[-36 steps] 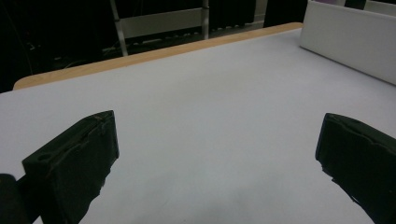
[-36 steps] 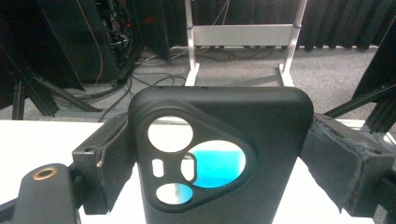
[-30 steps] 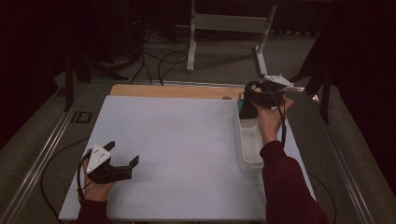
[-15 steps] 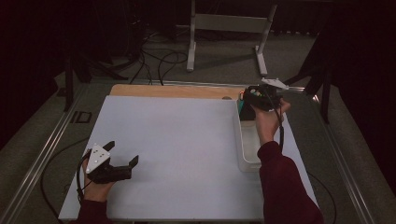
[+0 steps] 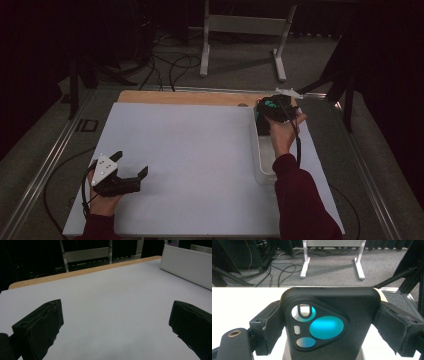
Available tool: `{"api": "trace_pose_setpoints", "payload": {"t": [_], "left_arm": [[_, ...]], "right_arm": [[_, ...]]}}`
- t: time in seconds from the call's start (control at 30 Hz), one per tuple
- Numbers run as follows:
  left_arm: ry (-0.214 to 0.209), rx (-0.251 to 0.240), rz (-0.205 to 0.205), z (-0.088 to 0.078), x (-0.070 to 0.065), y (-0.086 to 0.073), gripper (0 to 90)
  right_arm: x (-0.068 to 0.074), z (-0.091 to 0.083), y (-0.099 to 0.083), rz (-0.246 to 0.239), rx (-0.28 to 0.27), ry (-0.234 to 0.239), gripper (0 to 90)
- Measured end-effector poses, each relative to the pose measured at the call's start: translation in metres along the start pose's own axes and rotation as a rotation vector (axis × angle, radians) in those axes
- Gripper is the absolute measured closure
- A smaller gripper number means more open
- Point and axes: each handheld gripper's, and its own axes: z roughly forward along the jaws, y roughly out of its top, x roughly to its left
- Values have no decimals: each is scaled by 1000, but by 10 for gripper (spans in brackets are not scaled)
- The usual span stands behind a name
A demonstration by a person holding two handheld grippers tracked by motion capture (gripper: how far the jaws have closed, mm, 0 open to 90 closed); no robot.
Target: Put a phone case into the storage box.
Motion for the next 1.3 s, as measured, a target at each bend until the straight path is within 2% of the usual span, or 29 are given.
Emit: {"api": "trace_pose_setpoints", "payload": {"t": [0.3,0.63,0.73,0.87,1.07,1.3], "left_arm": [[1,2,-2,0,0,0,0],[6,0,-6,0,1,0,0],[6,0,-5,0,0,0,0],[10,-5,-10,0,1,0,0],[14,-6,-10,-1,1,0,0],[16,-3,-6,-1,1,1,0]], "right_arm": [[5,7,-6,-39,17,-21,128],[4,9,-4,-54,8,3,102],[2,7,-2,-49,-9,7,91],[-1,0,3,-31,-49,36,89],[-3,-4,3,-35,-50,44,89],[-5,-16,1,-44,-62,86,89]]}}
